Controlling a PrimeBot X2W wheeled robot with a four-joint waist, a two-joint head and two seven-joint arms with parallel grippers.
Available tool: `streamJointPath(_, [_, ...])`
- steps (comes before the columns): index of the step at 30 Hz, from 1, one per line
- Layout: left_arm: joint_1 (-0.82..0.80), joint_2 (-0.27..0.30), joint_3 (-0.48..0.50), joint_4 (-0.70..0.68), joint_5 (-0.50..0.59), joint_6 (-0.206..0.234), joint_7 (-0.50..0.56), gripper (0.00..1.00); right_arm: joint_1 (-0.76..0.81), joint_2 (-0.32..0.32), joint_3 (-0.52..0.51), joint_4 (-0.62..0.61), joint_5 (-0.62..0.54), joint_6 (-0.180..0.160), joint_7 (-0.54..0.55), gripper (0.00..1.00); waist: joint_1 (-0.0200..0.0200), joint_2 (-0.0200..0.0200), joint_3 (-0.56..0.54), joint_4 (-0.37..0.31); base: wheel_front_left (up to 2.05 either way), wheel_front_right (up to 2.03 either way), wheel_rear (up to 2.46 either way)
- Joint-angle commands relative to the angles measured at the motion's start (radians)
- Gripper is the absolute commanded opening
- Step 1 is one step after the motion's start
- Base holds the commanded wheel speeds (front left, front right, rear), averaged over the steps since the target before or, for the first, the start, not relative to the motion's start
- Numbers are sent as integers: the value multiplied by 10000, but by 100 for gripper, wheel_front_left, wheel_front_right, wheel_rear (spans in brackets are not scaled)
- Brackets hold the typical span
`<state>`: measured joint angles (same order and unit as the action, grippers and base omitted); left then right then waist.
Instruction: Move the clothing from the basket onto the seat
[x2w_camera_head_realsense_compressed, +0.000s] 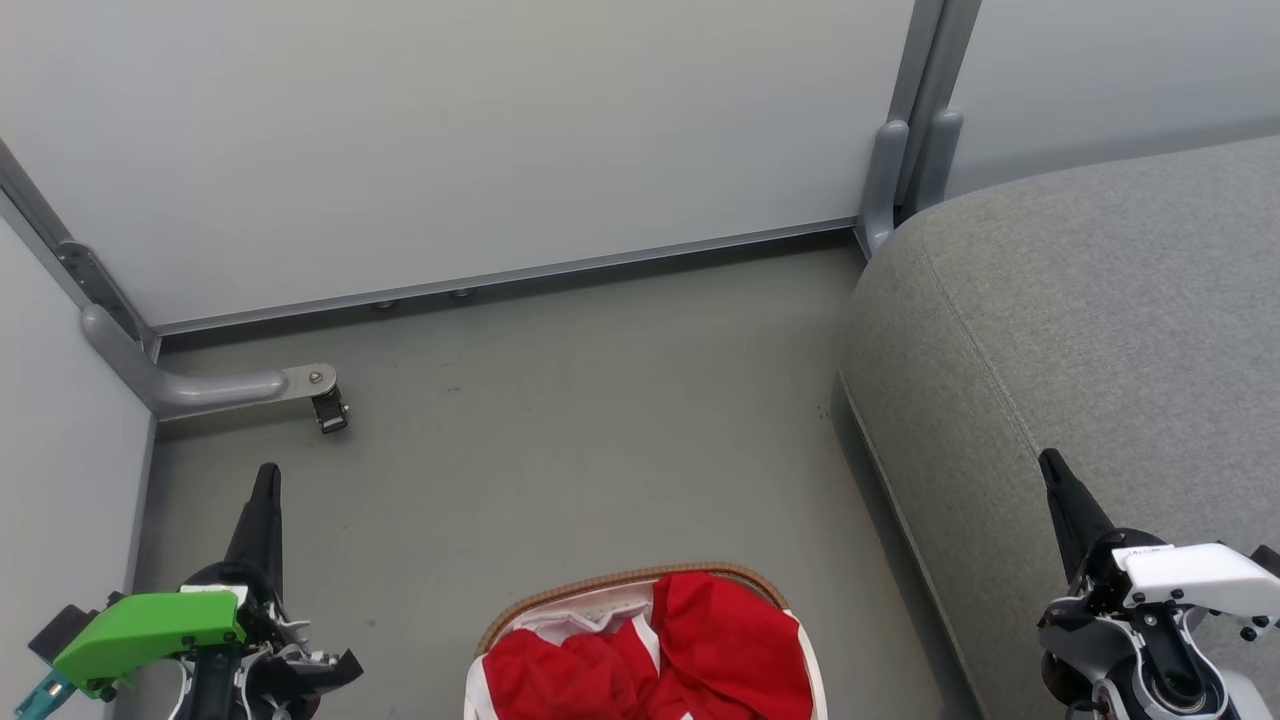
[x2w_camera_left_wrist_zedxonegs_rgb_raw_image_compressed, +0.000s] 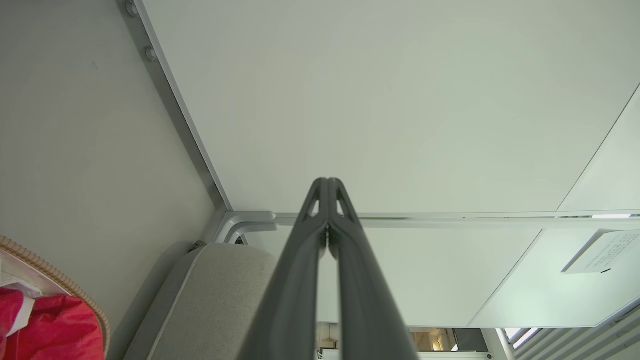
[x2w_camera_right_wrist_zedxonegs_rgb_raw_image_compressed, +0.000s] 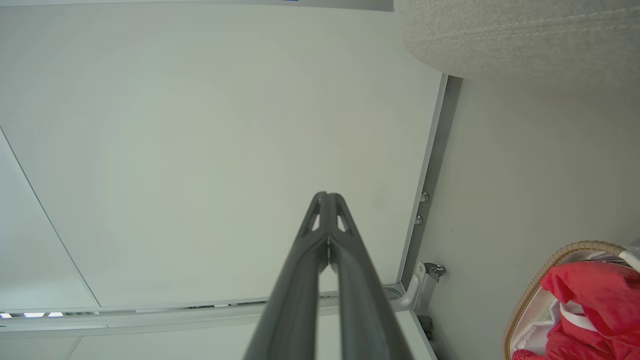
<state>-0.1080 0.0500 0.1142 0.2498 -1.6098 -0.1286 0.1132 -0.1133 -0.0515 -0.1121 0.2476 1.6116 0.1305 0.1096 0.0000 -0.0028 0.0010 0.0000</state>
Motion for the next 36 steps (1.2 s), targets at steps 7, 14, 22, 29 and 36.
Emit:
streamJointPath(7, [84, -43, -42, 270, 63, 10, -103, 100, 24, 53, 41, 169, -70, 0, -74, 100, 0, 1, 9, 2, 0, 0, 0])
streamJointPath(14, [-37, 132, -277, 401, 1033, 6, -474, 100, -113, -282, 404, 203, -827, 0, -470, 100, 0, 2, 41, -1, 0, 0, 0])
streamJointPath(22, [-81, 170, -492, 385, 3367, 26, -842, 100, -312, -545, 583, 260, -2747, 1, -835, 100, 0, 4, 100, -4, 0, 0, 0])
streamJointPath(29, [-93, 308, -810, 379, 4992, 314, -1140, 100, -361, -620, 685, 114, -4373, 1, -1132, 100, 0, 6, 115, 11, 0, 0, 0])
streamJointPath(36, [-67, 438, -1168, 511, 6197, 590, -1407, 100, -363, -670, 1029, 146, -5534, 1, -1398, 100, 0, 7, 138, 27, 0, 0, 0])
